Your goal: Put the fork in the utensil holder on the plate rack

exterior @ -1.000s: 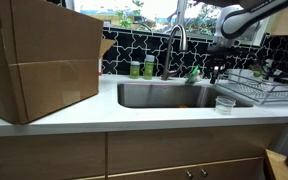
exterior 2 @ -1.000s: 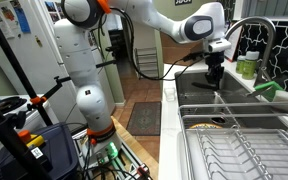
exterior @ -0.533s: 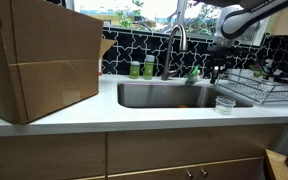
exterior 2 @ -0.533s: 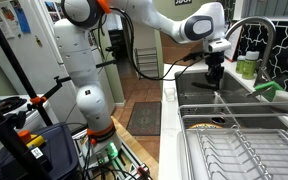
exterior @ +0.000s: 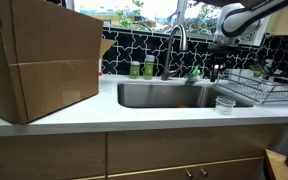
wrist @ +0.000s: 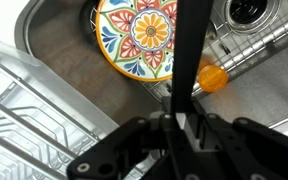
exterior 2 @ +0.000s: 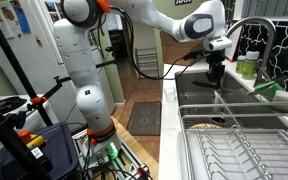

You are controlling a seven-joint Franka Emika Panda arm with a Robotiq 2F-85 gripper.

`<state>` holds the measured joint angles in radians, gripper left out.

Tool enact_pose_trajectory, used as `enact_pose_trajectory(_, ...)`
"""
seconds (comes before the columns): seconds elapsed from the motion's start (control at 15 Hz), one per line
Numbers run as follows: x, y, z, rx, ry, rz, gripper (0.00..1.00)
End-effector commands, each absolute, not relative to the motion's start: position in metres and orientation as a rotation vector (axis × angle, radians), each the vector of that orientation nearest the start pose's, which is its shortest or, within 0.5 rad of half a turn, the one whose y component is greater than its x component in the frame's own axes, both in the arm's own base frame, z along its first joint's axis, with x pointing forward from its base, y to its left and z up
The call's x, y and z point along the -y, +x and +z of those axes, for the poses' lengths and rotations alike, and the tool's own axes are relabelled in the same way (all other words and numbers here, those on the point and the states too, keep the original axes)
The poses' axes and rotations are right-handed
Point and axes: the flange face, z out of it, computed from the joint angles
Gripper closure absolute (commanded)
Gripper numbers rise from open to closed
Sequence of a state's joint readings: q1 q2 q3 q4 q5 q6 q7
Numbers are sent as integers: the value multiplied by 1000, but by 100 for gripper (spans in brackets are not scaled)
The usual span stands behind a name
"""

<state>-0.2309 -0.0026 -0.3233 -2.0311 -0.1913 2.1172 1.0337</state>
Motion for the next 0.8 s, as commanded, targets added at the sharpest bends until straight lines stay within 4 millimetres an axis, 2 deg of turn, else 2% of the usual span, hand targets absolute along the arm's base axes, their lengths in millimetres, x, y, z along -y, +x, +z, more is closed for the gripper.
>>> enact_pose_trajectory(0.0,318,447,501,-2145,-2461,-259,95)
enact_pose_trajectory(0.13,336,431,525,-2153,-2512,-316,95)
enact_pose_trajectory(0.33,373,399,554,-2221,-2582,-389,95)
enact_pose_trajectory(0.53,415,368,571,-2378,-2630,-492,95)
enact_pose_trajectory(0.73,451,346,575,-2504,-2678,-513,95)
